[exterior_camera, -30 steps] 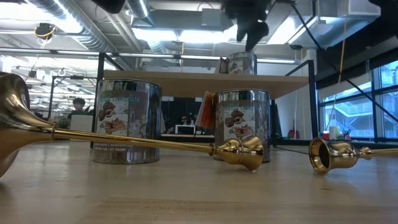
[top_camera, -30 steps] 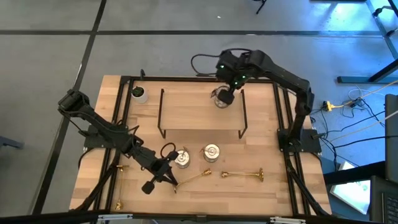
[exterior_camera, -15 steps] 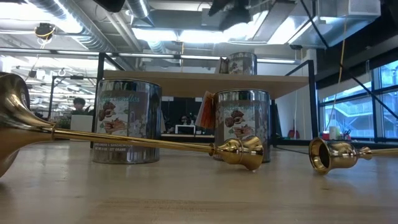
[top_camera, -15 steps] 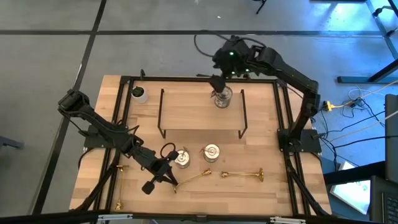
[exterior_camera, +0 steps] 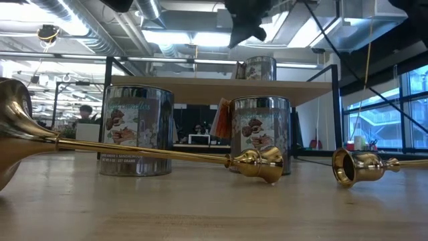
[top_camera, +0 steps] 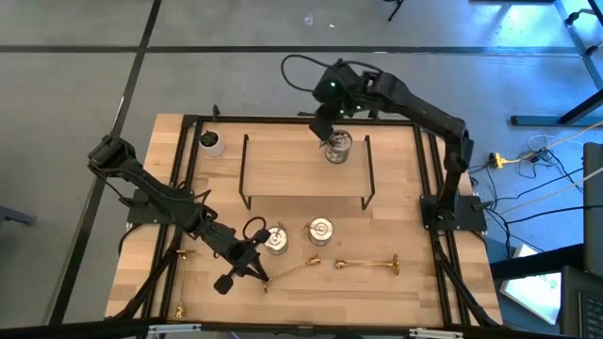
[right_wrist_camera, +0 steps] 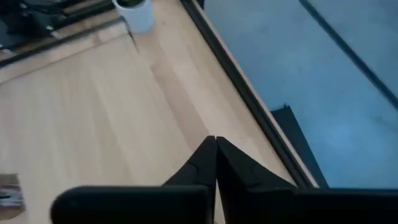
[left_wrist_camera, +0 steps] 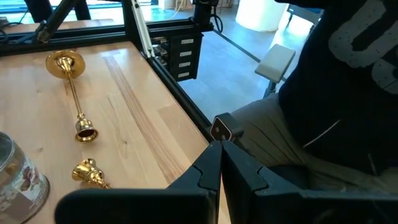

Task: Pick & Place candle stick holders
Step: Put the right silver scented candle on the shelf

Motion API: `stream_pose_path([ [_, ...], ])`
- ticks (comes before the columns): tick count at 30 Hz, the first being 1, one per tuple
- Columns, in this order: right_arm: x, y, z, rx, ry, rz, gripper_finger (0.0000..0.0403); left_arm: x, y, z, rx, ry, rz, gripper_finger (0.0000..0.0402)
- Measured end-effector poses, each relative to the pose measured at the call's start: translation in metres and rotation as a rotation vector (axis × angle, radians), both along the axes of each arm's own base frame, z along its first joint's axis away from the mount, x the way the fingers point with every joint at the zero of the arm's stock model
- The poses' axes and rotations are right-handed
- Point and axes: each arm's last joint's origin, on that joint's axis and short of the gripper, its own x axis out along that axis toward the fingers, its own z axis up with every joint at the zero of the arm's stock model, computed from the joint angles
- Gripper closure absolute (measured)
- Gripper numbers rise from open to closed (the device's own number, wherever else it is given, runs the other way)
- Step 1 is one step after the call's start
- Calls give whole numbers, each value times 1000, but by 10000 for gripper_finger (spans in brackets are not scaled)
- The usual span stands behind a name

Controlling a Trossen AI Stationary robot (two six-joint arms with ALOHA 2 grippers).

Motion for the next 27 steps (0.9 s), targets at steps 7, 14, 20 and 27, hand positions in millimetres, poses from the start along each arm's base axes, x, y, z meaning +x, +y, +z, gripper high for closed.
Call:
stream_pose_path([
  [7, 4, -5, -24, 63, 146, 14, 397, 0, 0, 0, 2, 4, 0, 396],
  [14, 16, -6, -45, 83, 224, 44, 397, 0, 0, 0, 2, 4, -1, 396],
  [20, 11, -4, -52, 118, 313, 50, 397, 0, 0, 0, 2, 4, -1, 396],
  [27, 2, 3, -53, 118, 417, 40, 398, 0, 0, -1, 3, 6, -1, 396],
])
